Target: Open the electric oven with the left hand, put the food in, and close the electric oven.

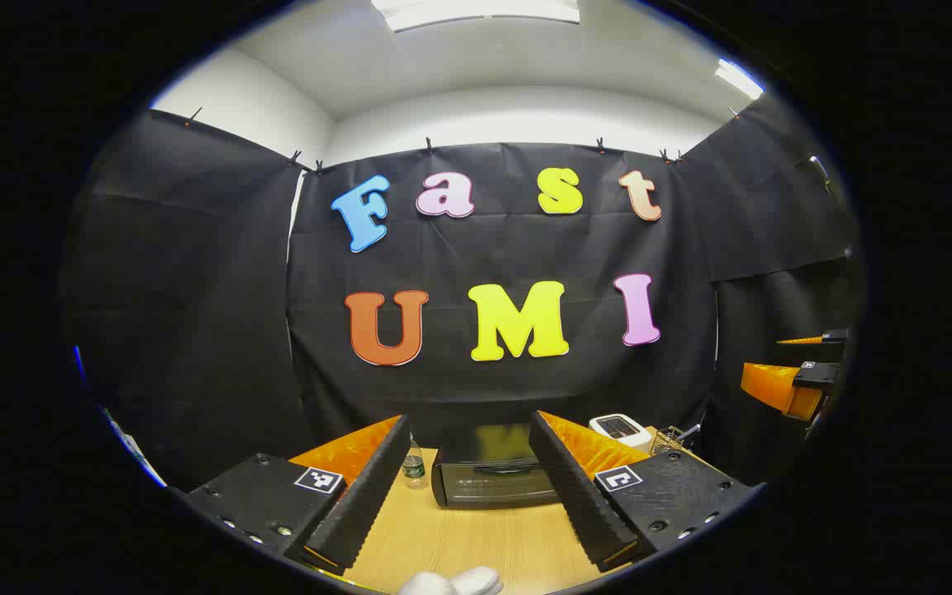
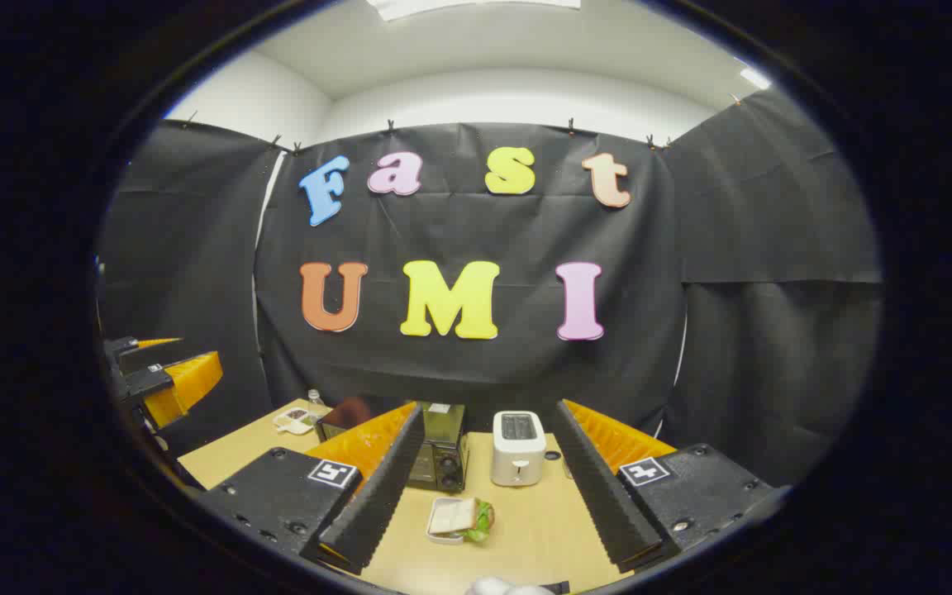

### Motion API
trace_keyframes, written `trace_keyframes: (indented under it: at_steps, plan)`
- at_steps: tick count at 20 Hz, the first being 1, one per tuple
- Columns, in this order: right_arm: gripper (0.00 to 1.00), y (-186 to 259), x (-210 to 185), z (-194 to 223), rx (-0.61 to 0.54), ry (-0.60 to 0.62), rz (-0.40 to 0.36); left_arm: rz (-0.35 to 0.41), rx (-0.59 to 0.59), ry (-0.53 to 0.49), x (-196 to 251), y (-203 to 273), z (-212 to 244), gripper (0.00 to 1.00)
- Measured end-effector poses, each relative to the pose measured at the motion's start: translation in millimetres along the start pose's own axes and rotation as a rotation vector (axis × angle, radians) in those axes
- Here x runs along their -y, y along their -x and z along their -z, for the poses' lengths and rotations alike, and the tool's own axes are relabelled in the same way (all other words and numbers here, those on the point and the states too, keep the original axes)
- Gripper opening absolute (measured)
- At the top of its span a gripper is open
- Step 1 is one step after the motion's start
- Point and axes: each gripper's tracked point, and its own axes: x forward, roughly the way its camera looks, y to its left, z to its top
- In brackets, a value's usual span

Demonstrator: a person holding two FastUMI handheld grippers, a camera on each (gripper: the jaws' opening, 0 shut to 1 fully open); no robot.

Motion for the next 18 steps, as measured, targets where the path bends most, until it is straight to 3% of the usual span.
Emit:
trace_keyframes:
  at_steps: [1,2,4,7,8,9,15,16,18]
  plan:
    - [0.91,-3.1,-0.7,0.6,-0.002,0.002,-0.001,-0.001,0.001,0.001,0.8,-1.8,0.1,0.95]
    - [1.0,-5.2,-1.7,-0.3,-0.003,0.001,-0.004,-0.002,0.002,0.0,-0.8,-4.7,-0.6,0.95]
    - [0.91,-8.6,-1.8,-0.3,-0.001,-0.004,-0.005,-0.002,0.0,-0.005,0.8,-6.5,1.1,0.95]
    - [0.91,-13.1,-1.0,-0.3,0.001,0.003,-0.003,0.001,-0.002,-0.009,1.4,-9.8,1.6,0.95]
    - [1.0,-14.0,-0.7,-0.1,0.0,0.004,-0.002,0.0,-0.003,-0.007,0.0,-11.4,1.4,0.95]
    - [0.9,-15.5,-0.3,-0.7,0.002,0.003,-0.001,0.002,-0.003,-0.006,0.9,-11.8,1.8,0.95]
    - [0.9,-18.9,8.8,3.9,-0.007,-0.005,0.015,0.02,-0.012,-0.021,14.1,-31.9,22.3,0.95]
    - [1.0,-18.9,12.6,2.5,-0.01,0.0,0.021,0.03,-0.02,-0.017,19.6,-40.4,30.6,0.95]
    - [1.0,-18.6,23.1,2.3,-0.012,0.022,0.04,0.057,-0.04,-0.008,33.1,-61.1,50.6,0.95]
